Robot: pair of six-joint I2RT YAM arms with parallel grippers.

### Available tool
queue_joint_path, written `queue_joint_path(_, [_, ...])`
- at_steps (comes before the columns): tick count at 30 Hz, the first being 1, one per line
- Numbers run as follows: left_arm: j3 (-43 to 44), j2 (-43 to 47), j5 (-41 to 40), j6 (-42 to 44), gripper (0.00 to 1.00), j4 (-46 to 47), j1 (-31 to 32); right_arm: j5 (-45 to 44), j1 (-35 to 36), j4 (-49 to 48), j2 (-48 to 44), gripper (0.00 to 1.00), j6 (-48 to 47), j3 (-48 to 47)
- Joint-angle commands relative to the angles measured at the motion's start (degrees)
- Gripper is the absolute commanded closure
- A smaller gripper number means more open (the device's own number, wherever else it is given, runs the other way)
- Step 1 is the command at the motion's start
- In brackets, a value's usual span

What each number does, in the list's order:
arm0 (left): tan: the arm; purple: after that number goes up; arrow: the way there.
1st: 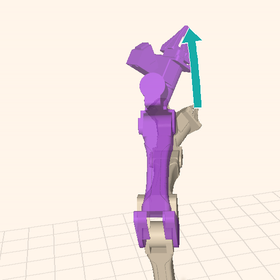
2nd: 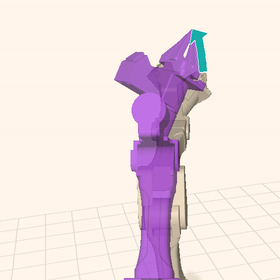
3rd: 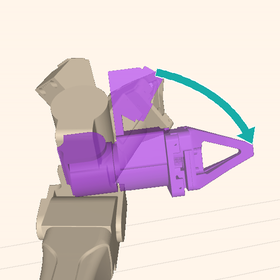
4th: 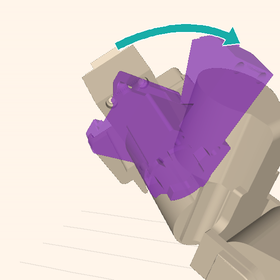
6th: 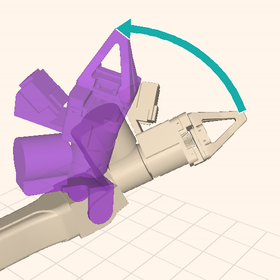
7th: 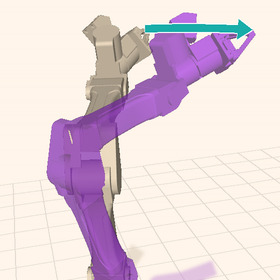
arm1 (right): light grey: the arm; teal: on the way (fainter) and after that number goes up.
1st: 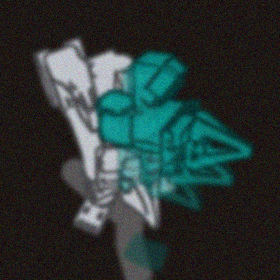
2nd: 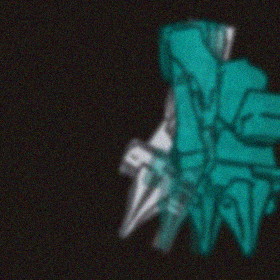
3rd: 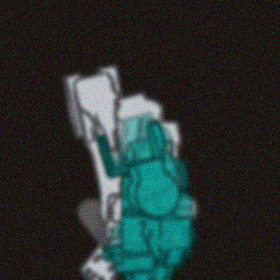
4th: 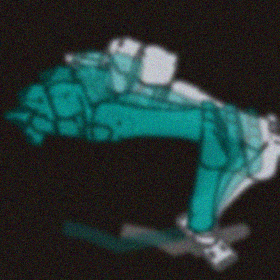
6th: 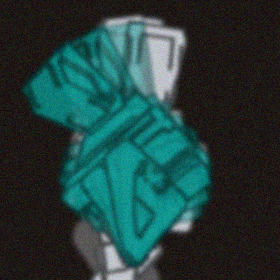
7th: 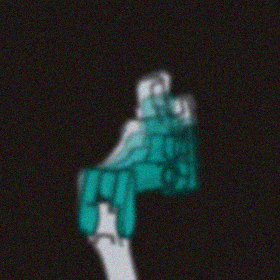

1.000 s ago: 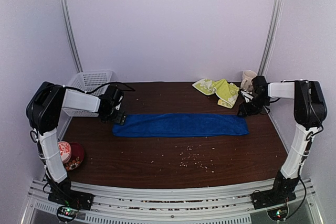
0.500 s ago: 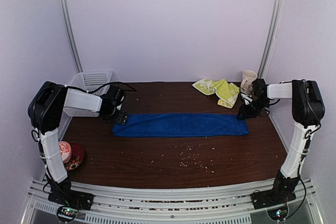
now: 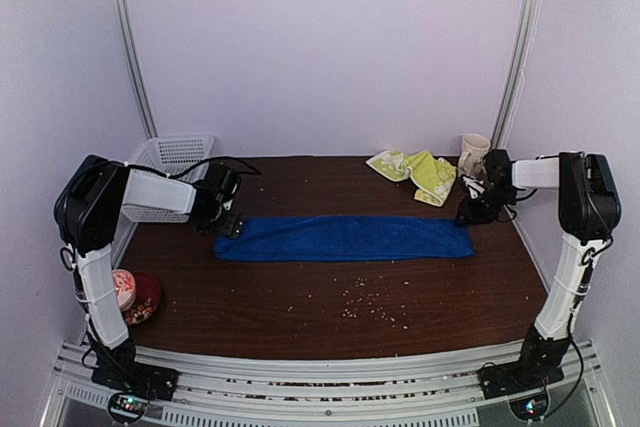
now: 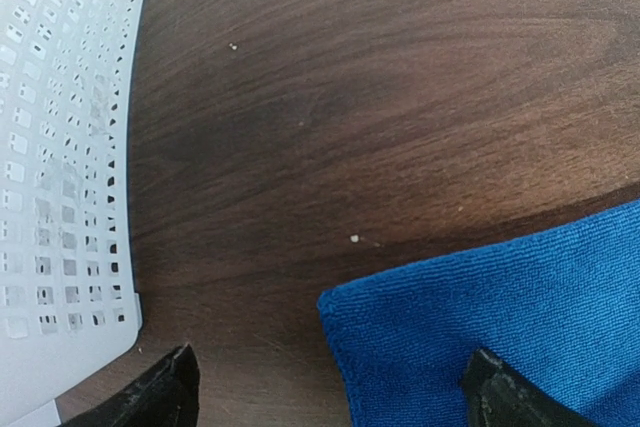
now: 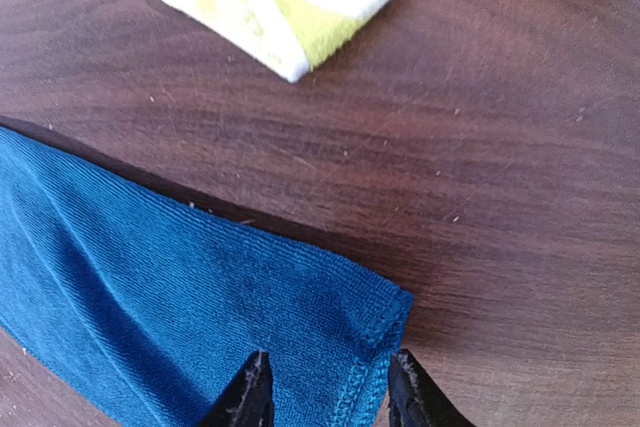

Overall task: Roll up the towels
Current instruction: Move the towel to the center of the board.

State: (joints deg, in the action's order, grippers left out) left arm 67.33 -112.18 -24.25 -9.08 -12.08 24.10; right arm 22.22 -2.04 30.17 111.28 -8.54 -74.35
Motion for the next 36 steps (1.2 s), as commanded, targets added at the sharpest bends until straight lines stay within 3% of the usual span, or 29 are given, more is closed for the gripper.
queue_joint_path(1, [0.17,-2.34,-1.15,-0.28,0.05,-1.89,0.0,-1.02,-0.59,-1.33,-1.66,0.6,0.89,0.28])
queue_joint_path(22, [0.18,-2.23,-1.24,0.0,0.06,-2.07,0.18,-1.29,-0.68,-3.07,1.72,0.69,2.63,-0.5])
queue_joint_path(32, [-0.09,-2.34,-1.57,0.03,0.06,-2.06,0.23,-0.45,-0.68,-2.92,2.9,0.82,2.8,-0.97])
queue_joint_path(36, [0.08,-2.38,-2.0,0.1,0.06,-2.29,0.33,-1.78,-0.68,-3.5,2.64,0.96,3.15,-0.93])
